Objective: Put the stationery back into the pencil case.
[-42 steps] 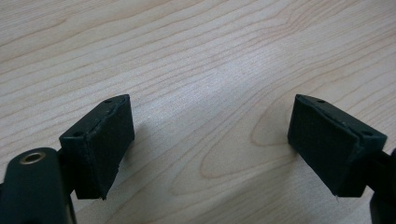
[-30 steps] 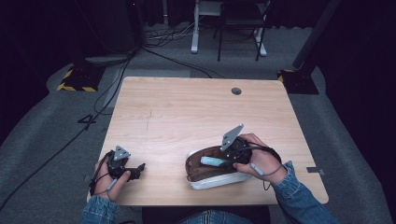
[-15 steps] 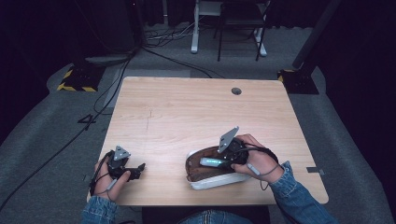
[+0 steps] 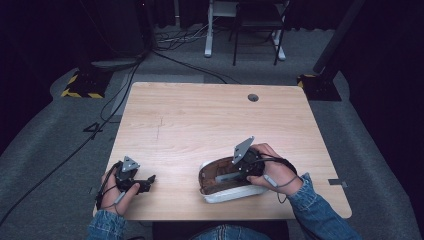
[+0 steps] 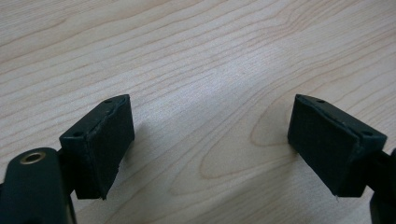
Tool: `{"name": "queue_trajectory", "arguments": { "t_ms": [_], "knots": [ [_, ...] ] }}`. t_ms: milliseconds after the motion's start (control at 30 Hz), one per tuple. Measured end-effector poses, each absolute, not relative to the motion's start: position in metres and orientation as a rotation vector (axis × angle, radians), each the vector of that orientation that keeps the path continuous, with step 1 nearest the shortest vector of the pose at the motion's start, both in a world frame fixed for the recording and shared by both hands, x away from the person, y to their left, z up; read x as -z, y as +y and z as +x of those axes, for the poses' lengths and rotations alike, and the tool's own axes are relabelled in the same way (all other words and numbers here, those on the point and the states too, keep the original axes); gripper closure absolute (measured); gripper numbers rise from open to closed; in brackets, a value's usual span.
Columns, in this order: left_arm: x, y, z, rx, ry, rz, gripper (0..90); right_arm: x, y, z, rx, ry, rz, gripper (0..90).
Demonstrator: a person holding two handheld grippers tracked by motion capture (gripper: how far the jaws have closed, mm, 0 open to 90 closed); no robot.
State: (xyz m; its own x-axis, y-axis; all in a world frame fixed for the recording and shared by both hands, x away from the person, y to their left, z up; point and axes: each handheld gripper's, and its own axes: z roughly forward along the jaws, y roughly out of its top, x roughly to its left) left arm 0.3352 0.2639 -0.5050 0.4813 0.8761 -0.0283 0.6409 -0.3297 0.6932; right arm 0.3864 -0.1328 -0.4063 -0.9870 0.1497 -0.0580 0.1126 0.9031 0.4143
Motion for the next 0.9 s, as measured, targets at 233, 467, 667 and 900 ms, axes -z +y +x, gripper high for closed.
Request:
{"name": "queue_trajectory", "arguments": {
  "t_ms": [233,467,667,900],
  "knots": [
    [0.505,0.264,0.336,-0.468,1.245,2.086,14.7,0.398,-0.137,0.384,-0.697,2.936,0.23,49.6],
    [0.505,0.262,0.338,-0.467,1.244,2.087,13.9,0.387,-0.146,0.383,-0.862,2.858,0.313,37.7],
    [0.505,0.261,0.339,-0.466,1.241,2.089,13.3,0.378,-0.159,0.385,-0.972,2.785,0.377,32.3],
    [0.505,0.262,0.339,-0.46,1.234,2.099,13.4,0.368,-0.176,0.393,-1.045,2.709,0.457,31.1]
  ]
}}
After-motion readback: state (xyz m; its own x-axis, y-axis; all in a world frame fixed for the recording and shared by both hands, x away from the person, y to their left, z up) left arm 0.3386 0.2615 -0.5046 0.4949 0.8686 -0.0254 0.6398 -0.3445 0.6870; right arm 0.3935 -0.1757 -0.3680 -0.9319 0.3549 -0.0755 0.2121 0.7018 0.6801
